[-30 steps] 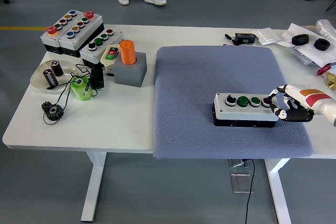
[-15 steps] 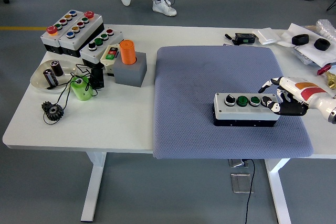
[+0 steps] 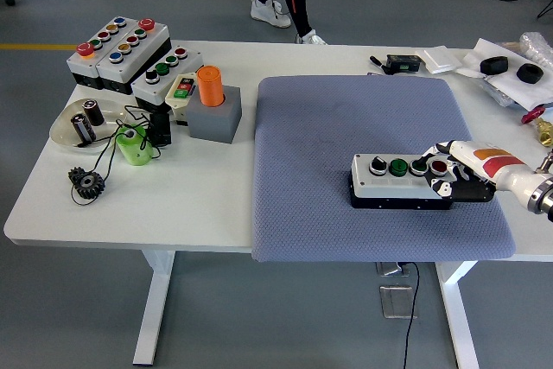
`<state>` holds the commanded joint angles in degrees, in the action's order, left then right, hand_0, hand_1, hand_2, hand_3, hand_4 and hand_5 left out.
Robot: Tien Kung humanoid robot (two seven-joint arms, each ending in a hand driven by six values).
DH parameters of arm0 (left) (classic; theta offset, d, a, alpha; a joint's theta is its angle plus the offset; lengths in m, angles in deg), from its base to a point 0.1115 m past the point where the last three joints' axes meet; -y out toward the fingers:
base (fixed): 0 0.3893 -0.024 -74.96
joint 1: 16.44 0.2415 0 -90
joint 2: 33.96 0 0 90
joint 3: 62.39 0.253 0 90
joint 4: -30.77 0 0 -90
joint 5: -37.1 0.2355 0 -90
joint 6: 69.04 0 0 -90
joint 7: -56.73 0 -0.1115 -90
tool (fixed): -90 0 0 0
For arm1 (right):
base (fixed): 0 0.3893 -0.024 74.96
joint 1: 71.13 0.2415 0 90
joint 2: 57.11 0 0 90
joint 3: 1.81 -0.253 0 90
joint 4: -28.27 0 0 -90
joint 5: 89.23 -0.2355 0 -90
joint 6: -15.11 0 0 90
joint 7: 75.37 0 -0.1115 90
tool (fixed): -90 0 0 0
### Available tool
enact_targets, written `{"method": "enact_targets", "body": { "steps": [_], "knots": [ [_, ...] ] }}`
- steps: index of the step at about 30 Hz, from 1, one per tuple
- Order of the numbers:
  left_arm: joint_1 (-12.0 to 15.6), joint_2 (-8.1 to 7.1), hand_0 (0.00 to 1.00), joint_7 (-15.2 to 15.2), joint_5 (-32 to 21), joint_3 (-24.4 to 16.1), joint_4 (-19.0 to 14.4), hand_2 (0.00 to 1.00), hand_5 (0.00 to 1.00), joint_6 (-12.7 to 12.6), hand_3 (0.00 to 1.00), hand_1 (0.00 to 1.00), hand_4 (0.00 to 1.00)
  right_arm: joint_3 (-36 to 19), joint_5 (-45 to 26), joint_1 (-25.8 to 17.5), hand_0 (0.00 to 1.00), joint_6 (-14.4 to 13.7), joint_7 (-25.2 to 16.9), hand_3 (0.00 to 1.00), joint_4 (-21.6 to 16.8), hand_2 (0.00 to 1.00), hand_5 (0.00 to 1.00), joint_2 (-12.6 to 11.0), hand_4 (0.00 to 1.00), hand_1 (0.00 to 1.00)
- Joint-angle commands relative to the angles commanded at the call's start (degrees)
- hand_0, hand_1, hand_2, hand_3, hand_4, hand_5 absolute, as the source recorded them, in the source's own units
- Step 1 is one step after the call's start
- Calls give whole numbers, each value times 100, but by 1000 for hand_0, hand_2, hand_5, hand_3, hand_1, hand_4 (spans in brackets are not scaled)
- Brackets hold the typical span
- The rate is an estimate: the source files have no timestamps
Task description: Pick up the button,place it on the desk,press the button,press the button
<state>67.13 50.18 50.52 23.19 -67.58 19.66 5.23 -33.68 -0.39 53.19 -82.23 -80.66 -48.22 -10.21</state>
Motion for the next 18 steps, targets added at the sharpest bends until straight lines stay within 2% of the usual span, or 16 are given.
{"method": "enact_targets", "body": {
  "steps": [7,14,18],
  "knots": [
    [-6,6,685,2,-3,-4,1,755,998,-2,599,741,411,79,16,26,148,8,25,645,41,92,469,16,526,2],
    [-9,7,685,1,-9,-17,3,754,998,2,599,741,412,-317,-17,-56,145,93,74,642,-183,91,487,-4,534,2],
    [-6,9,685,3,-7,-15,1,754,998,2,598,741,412,-700,-335,-160,144,144,112,640,-411,91,495,-29,537,2]
  ]
}}
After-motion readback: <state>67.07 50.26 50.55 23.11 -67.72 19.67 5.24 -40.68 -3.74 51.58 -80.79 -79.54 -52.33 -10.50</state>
